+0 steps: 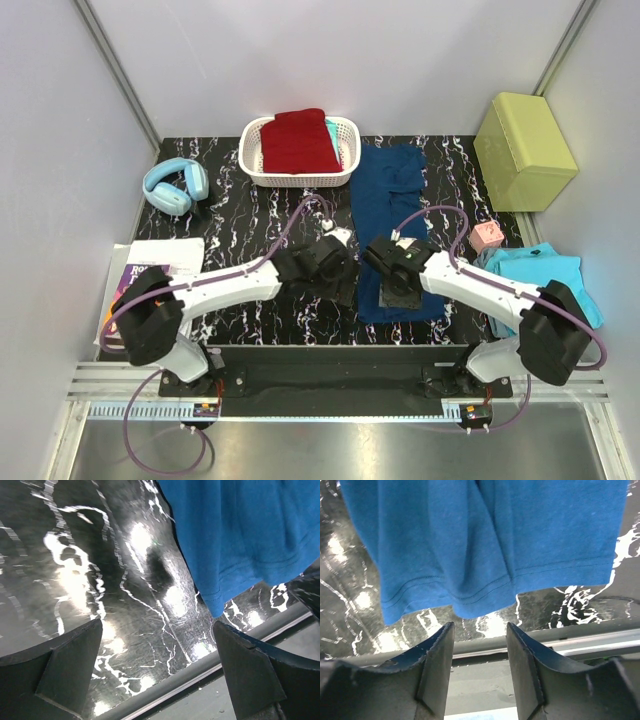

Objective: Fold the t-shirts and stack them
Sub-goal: Grab the bottom of the folded rectangular tshirt with both arms

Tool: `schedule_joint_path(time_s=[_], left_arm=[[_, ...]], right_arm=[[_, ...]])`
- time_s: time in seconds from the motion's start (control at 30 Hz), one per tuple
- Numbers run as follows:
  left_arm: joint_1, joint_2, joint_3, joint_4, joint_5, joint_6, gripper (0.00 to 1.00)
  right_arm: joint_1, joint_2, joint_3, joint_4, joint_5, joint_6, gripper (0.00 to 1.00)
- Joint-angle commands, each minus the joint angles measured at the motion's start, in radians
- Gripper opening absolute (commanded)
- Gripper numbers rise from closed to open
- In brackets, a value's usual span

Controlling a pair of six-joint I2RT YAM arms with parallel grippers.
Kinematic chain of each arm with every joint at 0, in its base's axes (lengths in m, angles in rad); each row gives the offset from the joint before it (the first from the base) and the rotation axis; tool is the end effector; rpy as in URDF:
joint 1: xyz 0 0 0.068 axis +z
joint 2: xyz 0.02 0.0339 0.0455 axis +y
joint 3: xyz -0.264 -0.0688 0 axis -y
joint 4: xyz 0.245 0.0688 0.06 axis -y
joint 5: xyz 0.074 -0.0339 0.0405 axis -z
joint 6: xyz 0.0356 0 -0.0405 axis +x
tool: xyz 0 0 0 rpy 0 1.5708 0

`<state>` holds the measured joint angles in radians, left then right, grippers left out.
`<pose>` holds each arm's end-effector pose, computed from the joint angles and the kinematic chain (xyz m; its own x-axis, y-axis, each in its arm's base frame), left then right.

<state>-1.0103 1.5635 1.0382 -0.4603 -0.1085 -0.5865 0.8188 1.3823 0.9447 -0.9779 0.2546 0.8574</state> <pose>0.1737 -0.2695 0.2154 -0.8175 0.2675 -0.5100 0.4296 0.8731 -0.2305 0.1668 0.1652 0.2162 -0.9560 0.0492 -0.2894 0.0652 0.9968 -0.0459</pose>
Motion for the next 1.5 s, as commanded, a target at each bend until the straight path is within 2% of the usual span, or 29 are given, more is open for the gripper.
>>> schedule_joint_path(time_s=[0.0, 0.63, 1.03, 1.07, 1.1, 1.17, 1.4, 1.47], left_arm=[[0.027, -0.097, -0.041, 0.052, -0.082, -0.041, 0.99], [0.052, -0.114, -0.087, 0.074, -0.045, -0.038, 0.99], [0.059, -0.086, -0.079, 0.074, -0.026, -0.033, 0.99], [0.059, -0.085, -0.079, 0.072, -0.026, -0.032, 0.99], [0.059, -0.083, -0.078, 0.072, -0.026, -0.032, 0.99], [0.059, -0.077, -0.076, 0.072, -0.025, -0.032, 0.99], [0.061, -0.068, -0.072, 0.071, -0.019, -0.03, 0.99], [0.062, -0.065, -0.07, 0.072, -0.019, -0.03, 0.99]], right_arm=[[0.01, 0.026, 0.022, -0.019, 0.081, 0.022, 0.5], [0.08, 0.124, 0.106, -0.005, 0.097, 0.022, 0.49], [0.083, 0.188, 0.062, -0.004, 0.095, 0.057, 0.44], [0.083, 0.189, 0.062, -0.004, 0.095, 0.061, 0.42], [0.083, 0.185, 0.057, -0.004, 0.095, 0.068, 0.31], [0.085, 0.185, 0.054, -0.005, 0.1, 0.072, 0.22], [0.083, 0.179, 0.051, -0.024, 0.114, 0.091, 0.08], [0.085, 0.166, 0.057, -0.031, 0.13, 0.098, 0.0]])
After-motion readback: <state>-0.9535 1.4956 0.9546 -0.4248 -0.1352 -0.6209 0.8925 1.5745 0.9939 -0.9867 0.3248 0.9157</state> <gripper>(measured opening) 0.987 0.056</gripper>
